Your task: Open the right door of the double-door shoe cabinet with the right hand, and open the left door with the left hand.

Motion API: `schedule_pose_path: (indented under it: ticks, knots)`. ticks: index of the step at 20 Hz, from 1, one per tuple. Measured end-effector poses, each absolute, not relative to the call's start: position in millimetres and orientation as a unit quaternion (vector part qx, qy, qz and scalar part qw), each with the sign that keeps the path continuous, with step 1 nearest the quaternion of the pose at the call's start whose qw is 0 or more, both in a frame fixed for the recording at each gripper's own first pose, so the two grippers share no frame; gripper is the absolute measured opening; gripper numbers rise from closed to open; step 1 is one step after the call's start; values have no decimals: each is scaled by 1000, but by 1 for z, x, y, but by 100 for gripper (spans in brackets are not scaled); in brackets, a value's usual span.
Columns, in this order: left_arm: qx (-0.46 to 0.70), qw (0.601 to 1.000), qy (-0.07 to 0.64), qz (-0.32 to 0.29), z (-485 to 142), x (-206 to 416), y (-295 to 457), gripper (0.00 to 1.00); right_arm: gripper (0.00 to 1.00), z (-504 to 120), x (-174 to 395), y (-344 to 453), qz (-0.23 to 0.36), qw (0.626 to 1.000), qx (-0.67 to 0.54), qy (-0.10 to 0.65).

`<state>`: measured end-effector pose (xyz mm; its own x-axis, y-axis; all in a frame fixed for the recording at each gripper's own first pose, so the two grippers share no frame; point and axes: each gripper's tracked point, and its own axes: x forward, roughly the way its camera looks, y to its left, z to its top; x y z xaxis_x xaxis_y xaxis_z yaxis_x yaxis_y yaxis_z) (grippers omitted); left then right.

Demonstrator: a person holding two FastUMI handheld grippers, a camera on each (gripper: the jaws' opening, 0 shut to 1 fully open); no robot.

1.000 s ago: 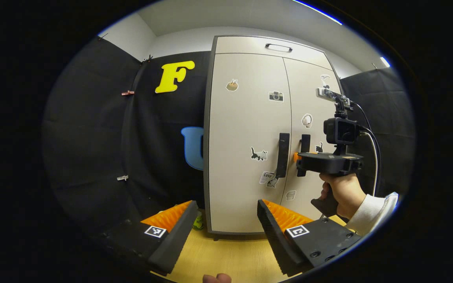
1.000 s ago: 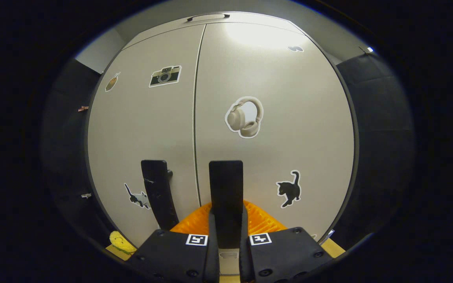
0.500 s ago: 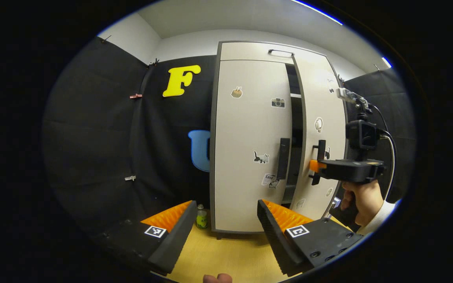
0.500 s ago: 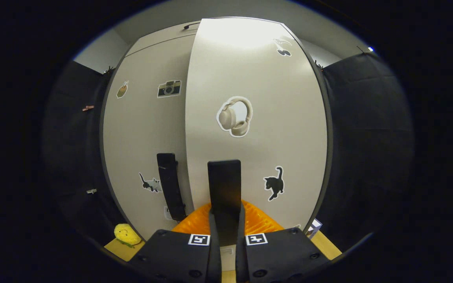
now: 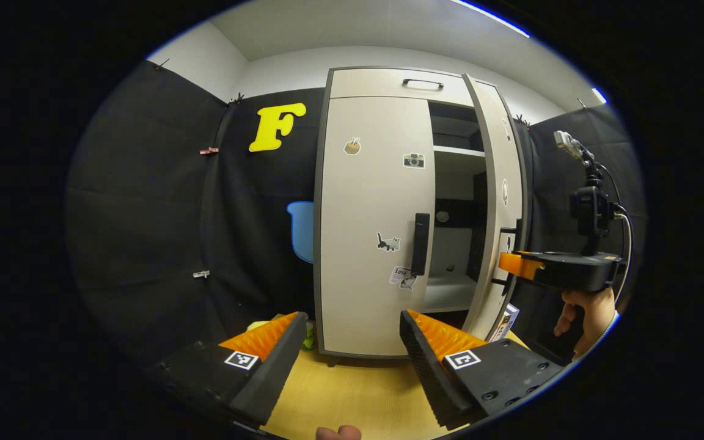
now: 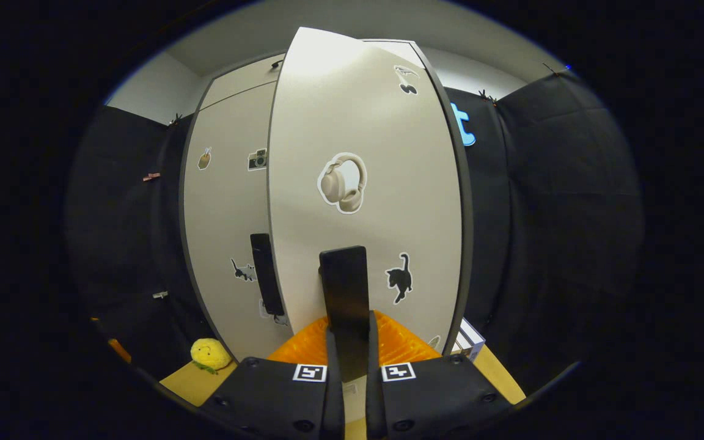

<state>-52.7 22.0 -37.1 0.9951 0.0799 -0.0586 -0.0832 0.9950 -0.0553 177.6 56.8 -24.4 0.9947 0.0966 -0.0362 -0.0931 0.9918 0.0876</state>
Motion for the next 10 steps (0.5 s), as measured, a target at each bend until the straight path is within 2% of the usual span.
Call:
schedule_pose_path:
  ticks: [10]
  knots:
    - [-16,999,30,-18,-31,-45,-50,95,17,-22,164,26,39,997,58,25]
